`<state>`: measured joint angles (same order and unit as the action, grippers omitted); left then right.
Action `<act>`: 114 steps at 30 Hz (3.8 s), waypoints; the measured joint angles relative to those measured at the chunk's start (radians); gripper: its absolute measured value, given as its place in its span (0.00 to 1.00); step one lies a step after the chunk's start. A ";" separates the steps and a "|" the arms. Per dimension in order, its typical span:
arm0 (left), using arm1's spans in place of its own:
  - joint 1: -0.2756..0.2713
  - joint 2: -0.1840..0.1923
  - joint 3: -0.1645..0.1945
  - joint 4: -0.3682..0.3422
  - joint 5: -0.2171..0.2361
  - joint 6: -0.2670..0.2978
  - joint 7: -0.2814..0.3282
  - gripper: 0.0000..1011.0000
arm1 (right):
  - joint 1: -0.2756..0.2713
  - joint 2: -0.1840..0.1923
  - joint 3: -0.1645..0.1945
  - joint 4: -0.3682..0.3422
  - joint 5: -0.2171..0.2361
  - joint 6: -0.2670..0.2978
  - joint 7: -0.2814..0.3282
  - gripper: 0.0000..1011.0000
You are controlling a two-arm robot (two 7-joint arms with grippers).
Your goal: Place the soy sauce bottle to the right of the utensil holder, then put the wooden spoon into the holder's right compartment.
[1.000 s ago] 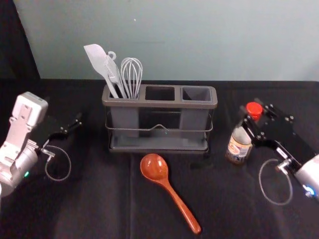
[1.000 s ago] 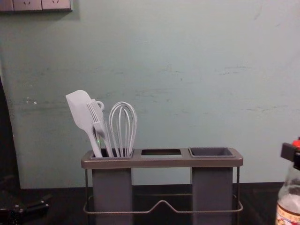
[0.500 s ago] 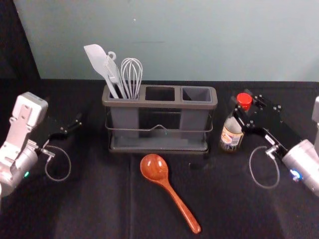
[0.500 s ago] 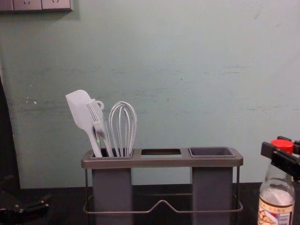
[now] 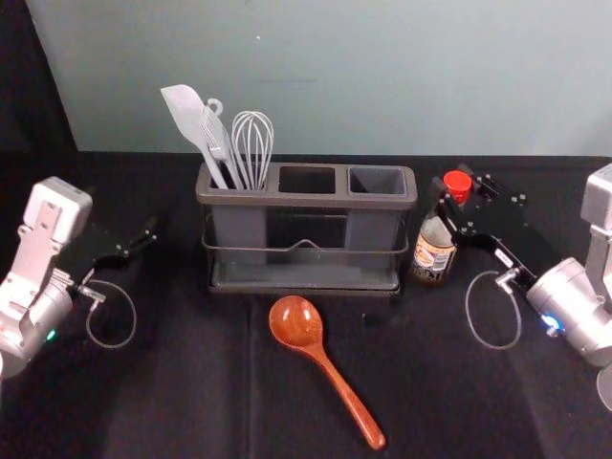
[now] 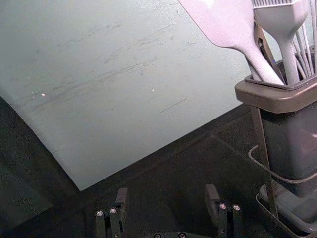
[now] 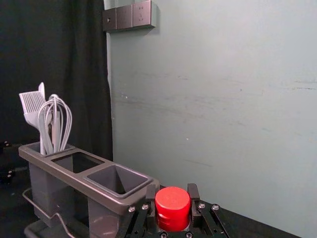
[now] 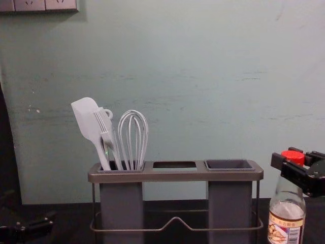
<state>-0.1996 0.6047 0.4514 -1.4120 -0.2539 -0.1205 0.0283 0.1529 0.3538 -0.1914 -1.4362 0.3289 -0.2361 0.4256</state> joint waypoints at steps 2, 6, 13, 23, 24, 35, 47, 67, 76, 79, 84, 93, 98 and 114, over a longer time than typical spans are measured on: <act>0.000 0.000 0.000 0.000 0.000 0.000 0.000 0.99 | 0.003 -0.002 -0.003 0.003 -0.001 -0.001 0.000 0.38; 0.000 0.000 0.000 0.000 0.000 0.000 0.000 0.99 | 0.006 -0.003 -0.007 0.005 -0.005 -0.002 0.000 0.38; 0.000 0.000 0.000 0.000 0.000 0.000 0.000 0.99 | 0.006 -0.003 -0.010 0.012 -0.009 -0.003 -0.001 0.38; 0.000 0.000 0.000 0.000 0.000 0.000 0.000 0.99 | -0.001 -0.005 -0.002 0.007 -0.005 -0.016 -0.005 0.56; 0.000 0.000 0.000 0.000 0.000 0.000 0.000 0.99 | -0.003 -0.005 0.000 0.002 -0.004 -0.018 -0.005 0.56; 0.000 0.000 0.000 0.000 0.000 0.000 0.000 0.99 | -0.056 0.017 0.031 -0.110 0.005 -0.030 -0.011 0.92; 0.000 0.000 0.000 0.000 0.000 0.000 0.000 0.99 | -0.140 0.023 0.015 -0.237 -0.008 -0.047 -0.012 0.99; 0.000 0.000 0.000 0.000 0.000 0.000 0.000 0.99 | -0.257 -0.038 -0.137 -0.371 -0.184 0.179 -0.129 0.99; 0.000 0.000 0.000 0.000 0.000 0.000 0.000 0.99 | -0.253 -0.062 -0.189 -0.337 -0.227 0.245 -0.139 0.99; 0.000 0.000 0.000 0.000 0.000 0.000 0.000 0.99 | -0.252 -0.066 -0.192 -0.326 -0.229 0.246 -0.138 0.99; 0.000 0.000 0.000 0.000 0.000 0.000 0.000 0.99 | -0.249 -0.066 -0.196 -0.316 -0.234 0.242 -0.135 0.99; 0.000 0.000 0.000 0.000 0.000 0.000 0.000 0.99 | -0.250 -0.065 -0.193 -0.319 -0.232 0.240 -0.134 0.99; 0.000 0.000 0.000 0.000 0.000 0.000 0.000 0.99 | -0.250 -0.065 -0.192 -0.320 -0.231 0.240 -0.134 0.99; 0.000 0.000 0.000 0.000 0.000 0.000 0.000 0.99 | -0.250 -0.064 -0.190 -0.322 -0.228 0.239 -0.133 0.99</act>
<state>-0.1995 0.6047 0.4514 -1.4120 -0.2539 -0.1205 0.0283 -0.0972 0.2897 -0.3818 -1.7578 0.1005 0.0030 0.2923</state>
